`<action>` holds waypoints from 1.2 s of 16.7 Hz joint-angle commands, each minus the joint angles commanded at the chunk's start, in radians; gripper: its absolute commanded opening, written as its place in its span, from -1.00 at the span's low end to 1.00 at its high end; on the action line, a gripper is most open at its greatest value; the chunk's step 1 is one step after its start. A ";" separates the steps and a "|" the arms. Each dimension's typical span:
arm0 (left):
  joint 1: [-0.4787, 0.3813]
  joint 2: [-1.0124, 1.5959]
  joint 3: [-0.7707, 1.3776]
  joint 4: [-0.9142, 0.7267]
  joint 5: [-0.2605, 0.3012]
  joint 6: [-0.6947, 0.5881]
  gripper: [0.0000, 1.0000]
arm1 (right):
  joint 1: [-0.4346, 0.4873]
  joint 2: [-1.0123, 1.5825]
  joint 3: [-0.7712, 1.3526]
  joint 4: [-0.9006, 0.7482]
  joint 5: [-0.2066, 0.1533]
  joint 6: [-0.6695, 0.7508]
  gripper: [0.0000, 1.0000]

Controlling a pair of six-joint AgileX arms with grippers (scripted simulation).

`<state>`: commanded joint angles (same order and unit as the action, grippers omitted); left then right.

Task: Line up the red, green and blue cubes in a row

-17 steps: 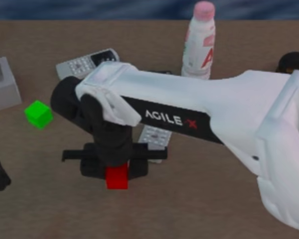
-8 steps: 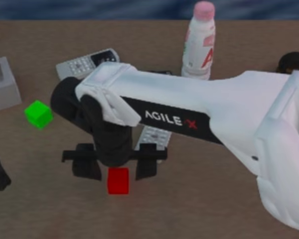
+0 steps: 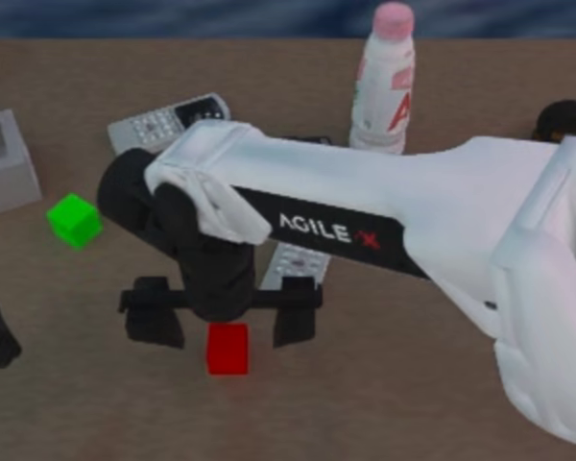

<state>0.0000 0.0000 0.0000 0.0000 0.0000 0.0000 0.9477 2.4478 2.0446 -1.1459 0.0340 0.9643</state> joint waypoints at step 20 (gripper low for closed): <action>-0.010 0.129 0.123 -0.078 0.005 0.037 1.00 | -0.058 -0.170 0.104 -0.174 0.044 -0.077 1.00</action>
<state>-0.0098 0.1292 0.1233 -0.0780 0.0051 0.0371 0.8902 2.2779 2.1491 -1.3197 0.0781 0.8871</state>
